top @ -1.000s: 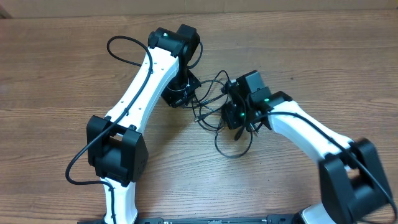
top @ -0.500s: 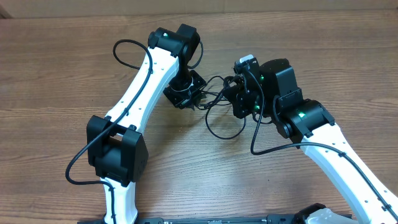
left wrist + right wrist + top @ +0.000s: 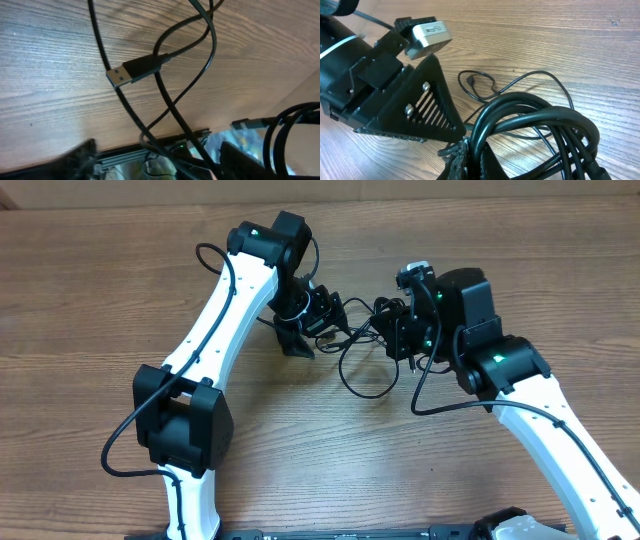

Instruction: Untangle cables

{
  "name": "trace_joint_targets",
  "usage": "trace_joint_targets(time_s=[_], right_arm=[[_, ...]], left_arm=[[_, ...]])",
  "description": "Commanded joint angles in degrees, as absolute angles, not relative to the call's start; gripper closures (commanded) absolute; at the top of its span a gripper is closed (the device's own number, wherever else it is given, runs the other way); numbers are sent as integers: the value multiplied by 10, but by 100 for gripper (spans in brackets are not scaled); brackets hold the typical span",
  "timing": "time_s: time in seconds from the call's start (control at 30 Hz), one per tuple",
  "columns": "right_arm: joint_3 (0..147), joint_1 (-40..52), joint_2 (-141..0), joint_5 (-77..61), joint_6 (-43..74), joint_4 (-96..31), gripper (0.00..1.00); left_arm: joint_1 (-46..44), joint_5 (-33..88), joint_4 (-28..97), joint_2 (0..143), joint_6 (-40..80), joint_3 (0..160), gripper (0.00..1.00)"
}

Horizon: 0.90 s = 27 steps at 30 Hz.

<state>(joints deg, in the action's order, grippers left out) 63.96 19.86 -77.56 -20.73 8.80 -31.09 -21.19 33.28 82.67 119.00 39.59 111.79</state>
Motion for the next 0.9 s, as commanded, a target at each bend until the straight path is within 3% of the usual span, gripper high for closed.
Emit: trace_joint_targets(time_s=[0.0, 0.1, 0.4, 0.53, 0.57, 0.6, 0.63, 0.67, 0.7, 0.73, 0.8, 0.87], right_arm=[[653, 176, -762, -259, 88, -301, 96], [653, 168, -762, -267, 85, -297, 96], [653, 160, -762, -267, 85, -297, 96], [653, 160, -762, -267, 85, -297, 96], [653, 160, -762, -267, 85, -297, 96], [653, 160, -762, -267, 85, -297, 96], [653, 160, -762, -266, 85, -297, 96], [653, 160, -762, -266, 85, -297, 96], [653, 160, -762, -266, 85, -297, 96], [653, 160, -762, -266, 85, -297, 96], [653, 160, -762, -265, 85, -297, 96], [653, 160, -762, -257, 85, -297, 96]], left_arm=[[-204, 358, 825, 1181, 413, 1123, 12], [-204, 360, 803, 1181, 404, 1123, 0], [-204, 384, 797, 1181, 429, 1123, 0], [-204, 326, 760, 1181, 380, 1123, 0], [-204, 303, 752, 1181, 361, 1123, 1], [-204, 285, 747, 1181, 346, 1123, 10], [-205, 240, 743, 1181, 310, 1123, 26], [-205, 227, 743, 1181, 289, 1123, 28], [-203, 221, 742, 1181, 244, 1123, 9], [-202, 225, 741, 1181, 222, 1123, 2], [-202, 263, 731, 1181, 124, 1123, 1], [-202, 390, 733, 1181, -51, 1123, 0]])
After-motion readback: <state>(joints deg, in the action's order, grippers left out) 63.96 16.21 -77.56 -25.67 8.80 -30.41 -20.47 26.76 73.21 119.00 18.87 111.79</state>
